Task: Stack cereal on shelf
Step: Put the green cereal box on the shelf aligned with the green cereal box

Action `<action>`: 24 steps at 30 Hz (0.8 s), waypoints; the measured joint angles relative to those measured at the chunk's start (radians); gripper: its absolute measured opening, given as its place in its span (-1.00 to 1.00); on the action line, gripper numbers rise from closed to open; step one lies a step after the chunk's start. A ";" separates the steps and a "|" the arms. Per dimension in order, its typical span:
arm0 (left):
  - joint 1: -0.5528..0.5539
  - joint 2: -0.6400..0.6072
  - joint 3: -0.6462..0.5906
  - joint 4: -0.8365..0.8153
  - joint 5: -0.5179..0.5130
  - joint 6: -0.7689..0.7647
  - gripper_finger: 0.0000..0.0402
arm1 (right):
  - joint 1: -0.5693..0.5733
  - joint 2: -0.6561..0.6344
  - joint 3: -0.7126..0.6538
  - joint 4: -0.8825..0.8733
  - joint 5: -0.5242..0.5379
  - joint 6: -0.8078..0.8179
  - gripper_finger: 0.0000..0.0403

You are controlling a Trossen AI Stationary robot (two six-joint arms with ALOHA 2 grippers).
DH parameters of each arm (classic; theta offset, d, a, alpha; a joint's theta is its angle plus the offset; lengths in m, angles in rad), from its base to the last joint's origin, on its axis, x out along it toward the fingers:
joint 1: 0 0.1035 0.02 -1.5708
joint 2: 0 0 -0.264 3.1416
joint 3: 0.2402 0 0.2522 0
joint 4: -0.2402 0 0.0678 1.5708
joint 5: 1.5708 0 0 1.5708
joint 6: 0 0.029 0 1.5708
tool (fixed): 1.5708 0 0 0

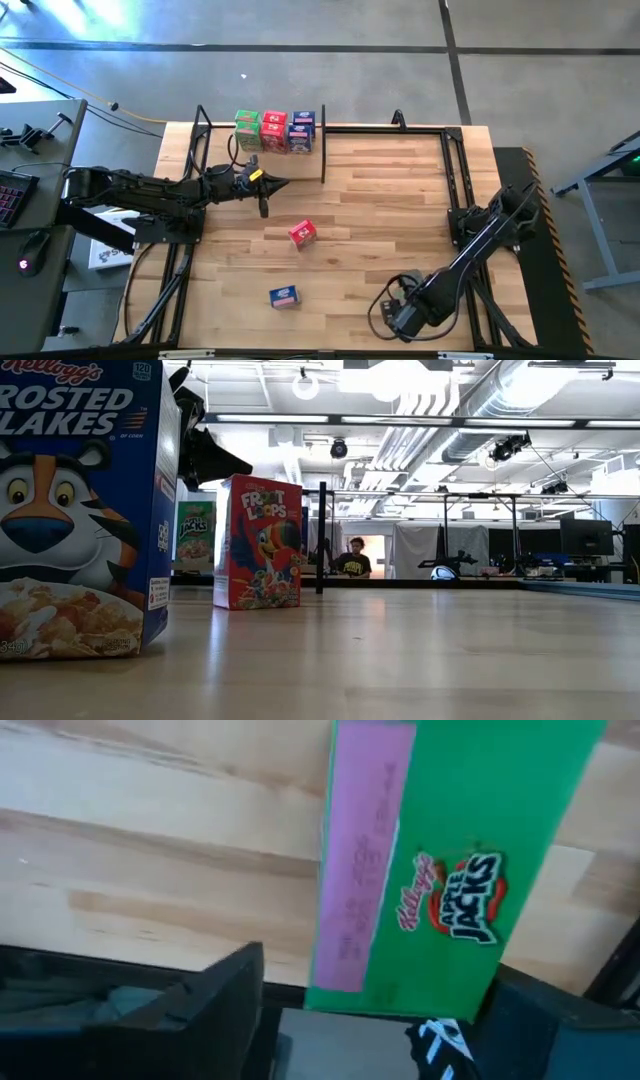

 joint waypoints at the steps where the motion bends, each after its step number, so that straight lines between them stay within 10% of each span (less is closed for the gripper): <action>1: 0.000 0.000 0.000 0.000 0.000 0.000 -1.00 | -0.003 0.004 0.000 0.001 -0.004 -0.008 0.36; 12: 0.000 0.000 0.000 0.000 0.000 -0.001 -1.00 | -0.061 0.004 0.002 -0.030 0.015 -0.145 -0.08; 24: 0.000 0.000 0.000 -0.005 0.000 -0.009 -1.00 | -0.241 -0.066 0.003 -0.042 0.043 -0.531 -0.12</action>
